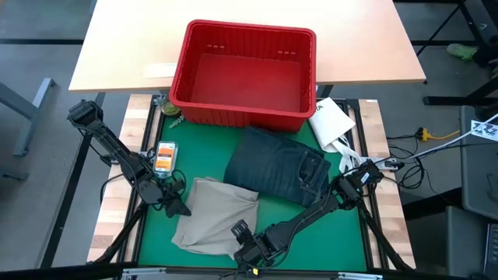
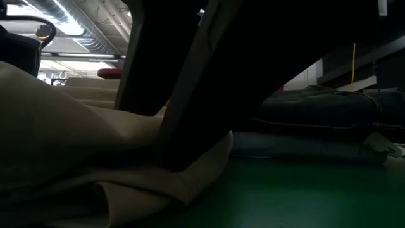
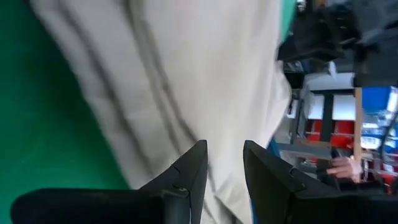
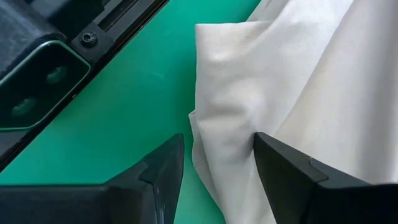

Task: Fold Laundry from Bin
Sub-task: Fold the gray shorts

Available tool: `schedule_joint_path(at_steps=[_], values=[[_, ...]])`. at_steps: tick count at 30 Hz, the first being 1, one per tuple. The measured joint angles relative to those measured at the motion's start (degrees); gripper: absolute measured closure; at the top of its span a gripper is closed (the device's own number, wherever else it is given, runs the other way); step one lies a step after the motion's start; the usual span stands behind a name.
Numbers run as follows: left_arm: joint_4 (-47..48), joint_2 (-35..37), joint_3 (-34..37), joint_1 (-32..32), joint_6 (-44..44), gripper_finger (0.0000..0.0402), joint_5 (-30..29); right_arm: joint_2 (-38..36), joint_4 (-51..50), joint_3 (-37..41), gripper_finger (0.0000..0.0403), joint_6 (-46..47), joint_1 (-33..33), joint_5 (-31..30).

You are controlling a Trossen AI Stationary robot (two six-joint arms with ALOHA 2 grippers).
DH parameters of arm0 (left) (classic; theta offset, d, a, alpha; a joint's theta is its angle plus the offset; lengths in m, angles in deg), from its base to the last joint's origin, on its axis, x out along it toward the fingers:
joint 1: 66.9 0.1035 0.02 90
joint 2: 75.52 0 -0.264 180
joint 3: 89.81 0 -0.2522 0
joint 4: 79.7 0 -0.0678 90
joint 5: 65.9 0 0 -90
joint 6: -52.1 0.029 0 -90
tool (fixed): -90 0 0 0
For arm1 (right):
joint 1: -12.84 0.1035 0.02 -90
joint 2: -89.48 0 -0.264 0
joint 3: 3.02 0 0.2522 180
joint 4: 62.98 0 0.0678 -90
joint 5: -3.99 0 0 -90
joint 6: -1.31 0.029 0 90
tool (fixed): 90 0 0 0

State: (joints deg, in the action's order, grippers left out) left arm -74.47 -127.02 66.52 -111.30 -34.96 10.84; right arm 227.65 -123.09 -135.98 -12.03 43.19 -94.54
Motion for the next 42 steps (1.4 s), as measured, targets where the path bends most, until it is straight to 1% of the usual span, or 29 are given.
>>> schedule_joint_path(at_steps=[4,13,15,33,39,42], values=[[2.63,-0.02,0.00,0.00,-2.80,0.0303,-0.17,0.00,0.00,0.00,0.0207,0.00,0.00,-0.01],[2.29,-0.02,0.00,0.00,-3.07,0.0303,-1.04,0.00,-0.02,0.00,0.0207,-0.02,0.00,0.00],[2.30,-0.02,0.00,0.00,-4.28,0.0303,-1.04,0.00,-0.02,0.00,0.0207,-0.02,0.00,-0.01],[1.02,-0.02,0.00,-0.04,-4.49,0.0303,-0.67,0.00,-0.02,0.00,0.0207,-0.02,0.00,-0.01],[0.48,-0.02,0.00,-1.40,-4.52,0.0303,-0.79,0.00,-0.02,0.00,0.0207,-0.02,0.00,-0.01],[0.49,-0.02,0.00,-1.82,-5.74,0.0303,-1.87,0.00,-0.02,0.00,0.0207,-0.02,0.00,-0.01]])
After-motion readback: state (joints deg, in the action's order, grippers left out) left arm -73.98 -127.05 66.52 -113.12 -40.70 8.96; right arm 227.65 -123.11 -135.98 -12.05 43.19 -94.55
